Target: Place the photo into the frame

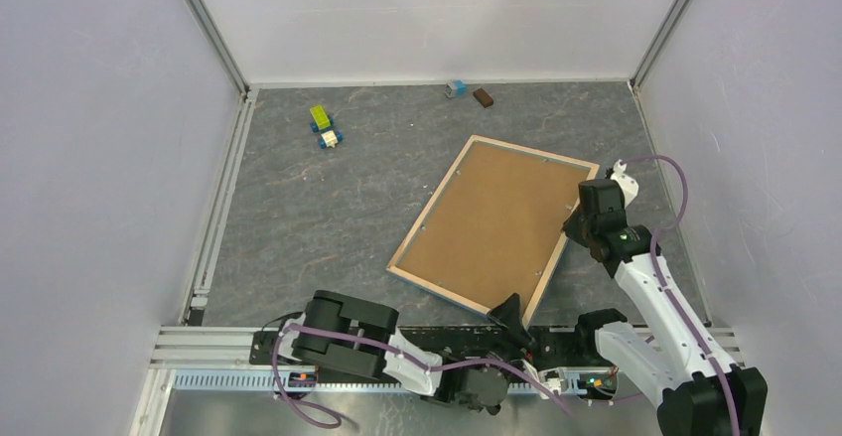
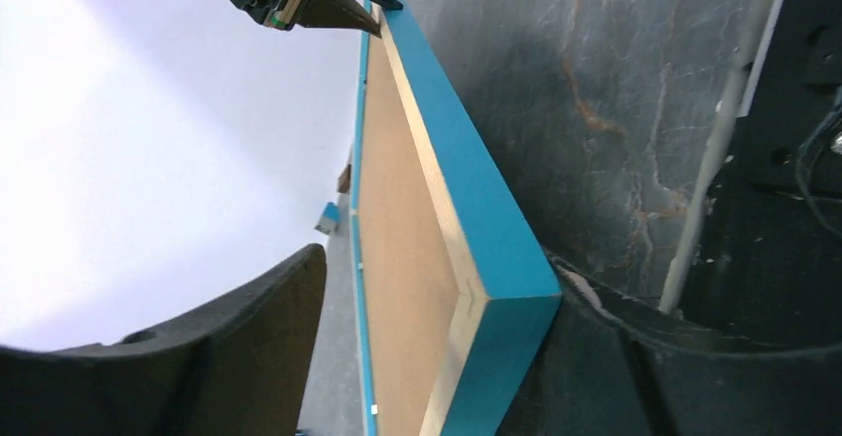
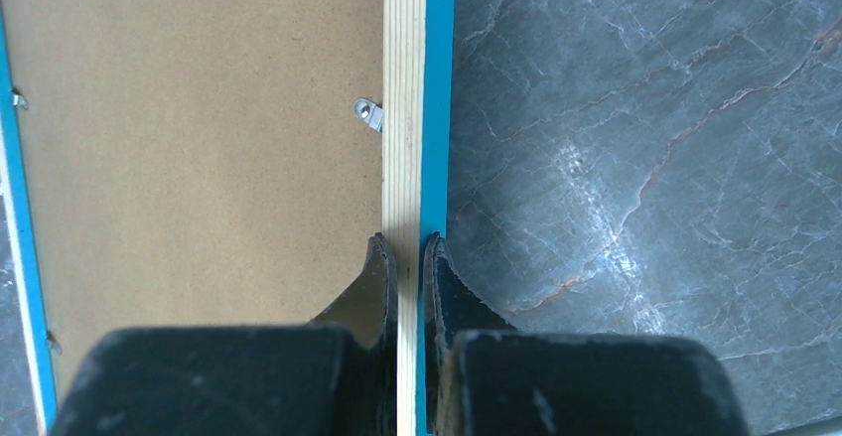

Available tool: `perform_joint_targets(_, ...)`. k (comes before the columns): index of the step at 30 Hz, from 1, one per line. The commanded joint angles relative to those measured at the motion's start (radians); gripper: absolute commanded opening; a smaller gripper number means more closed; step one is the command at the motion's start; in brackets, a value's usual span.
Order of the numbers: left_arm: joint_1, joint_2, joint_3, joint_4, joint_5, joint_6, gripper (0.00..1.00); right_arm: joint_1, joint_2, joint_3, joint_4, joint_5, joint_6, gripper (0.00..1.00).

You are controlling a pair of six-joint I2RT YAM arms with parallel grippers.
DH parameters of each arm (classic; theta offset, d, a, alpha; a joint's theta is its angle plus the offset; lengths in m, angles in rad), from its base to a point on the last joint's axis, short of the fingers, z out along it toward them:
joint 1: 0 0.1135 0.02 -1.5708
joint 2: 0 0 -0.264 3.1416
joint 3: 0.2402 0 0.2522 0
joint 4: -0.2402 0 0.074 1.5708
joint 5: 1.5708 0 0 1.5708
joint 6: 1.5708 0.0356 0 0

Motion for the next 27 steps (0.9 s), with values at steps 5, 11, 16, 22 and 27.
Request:
perform_joint_targets(5, 0.027, -0.003, 0.015, 0.178, -0.132, 0.156, 0.55, 0.000, -0.043, 0.062, 0.096, -0.031, 0.055, 0.00)
perform_joint_targets(11, 0.026, -0.072, 0.011, 0.137, -0.140, 0.134, 0.19, -0.001, -0.045, 0.103, 0.110, -0.017, -0.065, 0.08)
perform_joint_targets(16, 0.025, -0.191, -0.013, 0.063, -0.128, 0.042, 0.02, -0.001, -0.061, 0.240, 0.114, -0.013, -0.290, 0.62)
perform_joint_targets(22, 0.027, -0.435, 0.006, -0.312, 0.014, -0.321, 0.02, -0.001, -0.121, 0.466, 0.081, 0.039, -0.472, 0.89)
perform_joint_targets(27, 0.060, -0.648, 0.011, -0.479, 0.204, -0.583, 0.02, -0.002, -0.172, 0.563, 0.080, 0.098, -0.535, 0.93)
